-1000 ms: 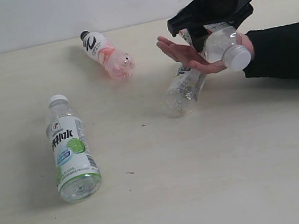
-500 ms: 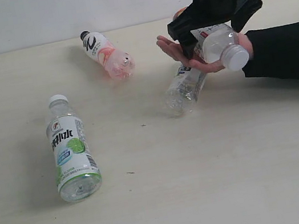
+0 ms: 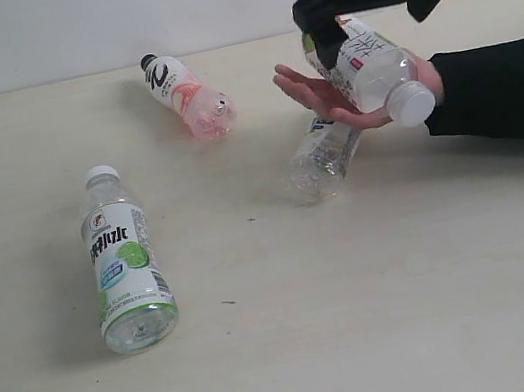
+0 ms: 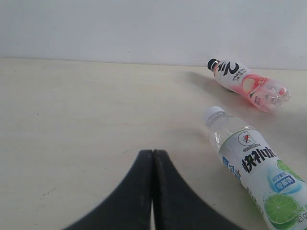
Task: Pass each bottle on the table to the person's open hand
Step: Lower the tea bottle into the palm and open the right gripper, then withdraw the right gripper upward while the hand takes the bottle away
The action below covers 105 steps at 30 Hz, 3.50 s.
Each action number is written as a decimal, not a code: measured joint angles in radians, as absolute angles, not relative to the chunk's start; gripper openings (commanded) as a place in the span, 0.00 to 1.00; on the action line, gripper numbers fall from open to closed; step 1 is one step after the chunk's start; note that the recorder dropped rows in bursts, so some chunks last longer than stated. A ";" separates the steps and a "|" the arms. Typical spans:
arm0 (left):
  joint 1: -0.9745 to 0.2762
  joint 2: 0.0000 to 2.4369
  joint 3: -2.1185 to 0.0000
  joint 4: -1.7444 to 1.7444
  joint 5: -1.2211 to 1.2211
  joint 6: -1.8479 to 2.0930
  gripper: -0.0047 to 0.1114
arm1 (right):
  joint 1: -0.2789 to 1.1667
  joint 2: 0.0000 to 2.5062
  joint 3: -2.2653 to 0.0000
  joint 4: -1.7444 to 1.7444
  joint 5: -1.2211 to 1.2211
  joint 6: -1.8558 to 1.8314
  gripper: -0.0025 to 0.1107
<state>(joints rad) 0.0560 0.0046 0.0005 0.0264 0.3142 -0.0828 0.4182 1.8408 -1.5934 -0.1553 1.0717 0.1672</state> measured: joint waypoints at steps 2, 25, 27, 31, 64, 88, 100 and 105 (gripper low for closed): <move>0.056 0.005 0.000 0.026 0.314 -0.083 0.04 | 0.418 1.790 -1.593 -0.155 1.074 0.167 0.91; 0.056 0.005 0.000 0.026 0.314 -0.083 0.04 | 0.418 0.848 -0.752 -0.101 0.611 -0.054 0.02; 0.056 0.005 0.000 0.026 0.314 -0.083 0.04 | 0.418 0.795 -0.663 -0.101 0.552 -0.054 0.02; 0.056 0.005 0.000 0.026 0.314 -0.083 0.04 | 0.418 0.718 -0.547 -0.101 0.435 -0.039 0.02; 0.056 0.005 0.000 0.026 0.314 -0.083 0.04 | 0.418 0.410 -0.431 -0.077 0.248 0.008 0.02; 0.056 0.005 0.000 0.026 0.314 -0.083 0.04 | 0.418 0.247 -0.429 -0.077 0.248 0.011 0.02; 0.056 0.005 0.000 0.026 0.314 -0.083 0.04 | 0.418 0.247 -0.429 -0.077 0.248 0.021 0.02; 0.056 0.005 0.000 0.026 0.314 -0.083 0.04 | 0.418 0.240 -0.429 -0.077 0.246 0.025 0.02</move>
